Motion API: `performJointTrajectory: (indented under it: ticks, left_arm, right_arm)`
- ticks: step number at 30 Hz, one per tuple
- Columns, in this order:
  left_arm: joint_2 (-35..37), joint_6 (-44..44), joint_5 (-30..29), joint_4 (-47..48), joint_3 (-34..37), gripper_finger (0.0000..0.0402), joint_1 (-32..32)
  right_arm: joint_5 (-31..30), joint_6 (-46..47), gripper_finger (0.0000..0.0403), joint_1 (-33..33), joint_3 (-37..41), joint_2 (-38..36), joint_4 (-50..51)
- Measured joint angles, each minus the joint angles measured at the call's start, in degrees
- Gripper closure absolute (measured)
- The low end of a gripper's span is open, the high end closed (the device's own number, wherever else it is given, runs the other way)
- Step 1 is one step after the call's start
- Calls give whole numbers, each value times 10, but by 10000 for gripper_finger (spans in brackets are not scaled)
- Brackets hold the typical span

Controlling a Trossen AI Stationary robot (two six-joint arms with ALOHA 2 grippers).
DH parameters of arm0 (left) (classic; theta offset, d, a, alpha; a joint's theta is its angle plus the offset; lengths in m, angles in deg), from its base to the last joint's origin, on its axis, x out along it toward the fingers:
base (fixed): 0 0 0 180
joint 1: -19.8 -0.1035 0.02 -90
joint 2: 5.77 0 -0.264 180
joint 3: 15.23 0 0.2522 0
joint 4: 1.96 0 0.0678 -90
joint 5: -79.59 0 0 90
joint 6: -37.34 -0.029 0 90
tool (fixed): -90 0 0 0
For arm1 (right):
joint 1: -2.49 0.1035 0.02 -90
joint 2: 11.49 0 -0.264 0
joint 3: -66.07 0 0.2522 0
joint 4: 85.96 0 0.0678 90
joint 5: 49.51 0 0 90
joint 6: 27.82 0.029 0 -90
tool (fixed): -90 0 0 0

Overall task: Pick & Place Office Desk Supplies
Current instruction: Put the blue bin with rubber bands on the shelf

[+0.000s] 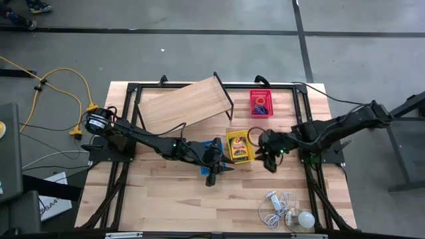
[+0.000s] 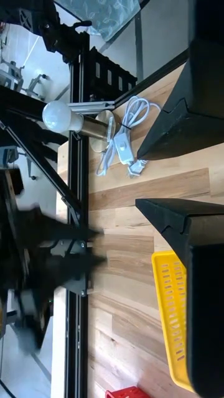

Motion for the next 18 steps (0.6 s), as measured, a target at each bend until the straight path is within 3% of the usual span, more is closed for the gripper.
performJointTrajectory:
  ticks: [8,18]
  left_arm:
    - [0,0,0,0,0,297,0]
    - [0,1,0,0,0,297,0]
  right_arm:
    - [98,0,284,73,0,0,-5]
    - [72,0,284,116,0,0,-15]
